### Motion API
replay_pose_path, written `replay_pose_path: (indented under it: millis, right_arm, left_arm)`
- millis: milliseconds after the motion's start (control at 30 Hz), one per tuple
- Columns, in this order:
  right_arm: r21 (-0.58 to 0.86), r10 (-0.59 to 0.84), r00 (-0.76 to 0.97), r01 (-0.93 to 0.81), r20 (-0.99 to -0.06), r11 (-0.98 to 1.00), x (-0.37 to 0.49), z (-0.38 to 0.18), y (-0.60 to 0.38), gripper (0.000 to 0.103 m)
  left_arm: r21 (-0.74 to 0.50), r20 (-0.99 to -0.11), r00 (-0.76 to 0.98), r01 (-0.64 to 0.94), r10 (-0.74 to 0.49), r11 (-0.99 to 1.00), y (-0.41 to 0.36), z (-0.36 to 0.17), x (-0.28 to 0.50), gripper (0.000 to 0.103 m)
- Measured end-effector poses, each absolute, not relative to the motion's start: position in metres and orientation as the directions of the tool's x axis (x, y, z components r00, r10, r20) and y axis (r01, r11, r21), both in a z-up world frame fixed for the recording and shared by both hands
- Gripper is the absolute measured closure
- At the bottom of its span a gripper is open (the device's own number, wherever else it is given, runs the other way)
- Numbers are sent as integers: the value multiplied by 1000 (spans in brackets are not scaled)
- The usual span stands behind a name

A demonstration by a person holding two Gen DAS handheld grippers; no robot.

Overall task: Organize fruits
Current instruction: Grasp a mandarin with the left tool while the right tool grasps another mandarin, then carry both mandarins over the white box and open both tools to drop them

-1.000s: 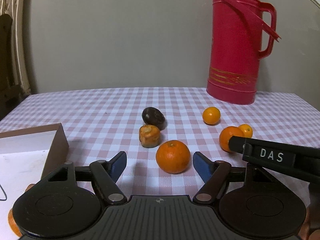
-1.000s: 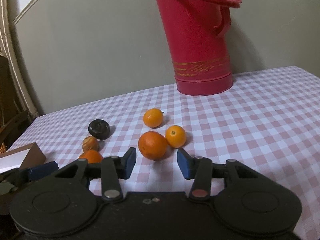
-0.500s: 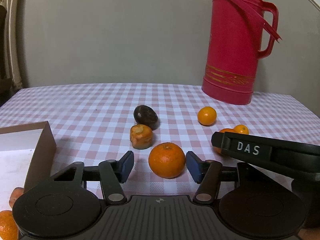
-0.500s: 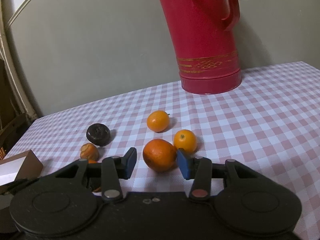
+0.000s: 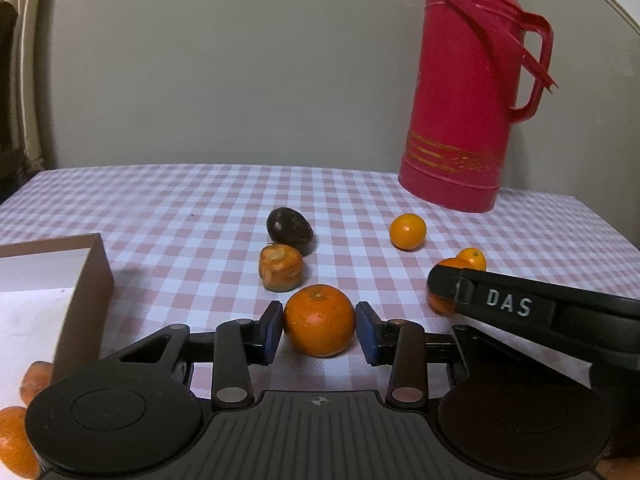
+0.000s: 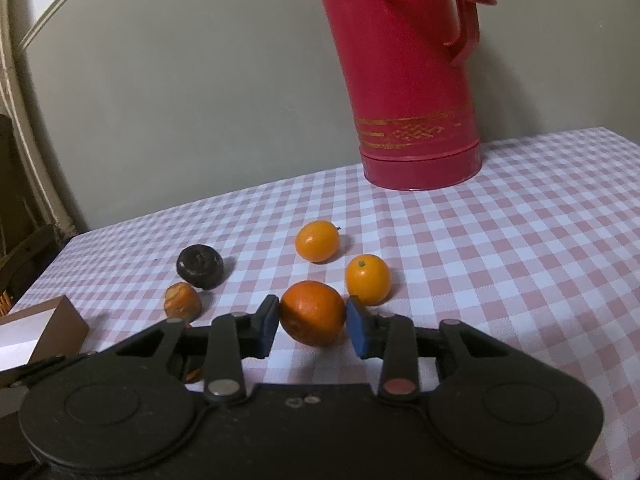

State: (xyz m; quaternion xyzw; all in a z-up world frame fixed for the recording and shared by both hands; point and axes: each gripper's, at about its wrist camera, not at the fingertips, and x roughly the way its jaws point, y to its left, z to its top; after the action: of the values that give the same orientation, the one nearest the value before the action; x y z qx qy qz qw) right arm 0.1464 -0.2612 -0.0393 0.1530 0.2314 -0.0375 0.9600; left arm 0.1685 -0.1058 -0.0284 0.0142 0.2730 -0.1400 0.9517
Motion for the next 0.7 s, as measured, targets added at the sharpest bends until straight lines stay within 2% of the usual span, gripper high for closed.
replay_pose_path:
  millis: [700]
  right_arm:
    - [271, 26, 897, 105, -440, 957, 54, -28, -233, 75]
  left_arm:
    - [35, -504, 820, 333, -271, 942, -73, -13, 95, 63]
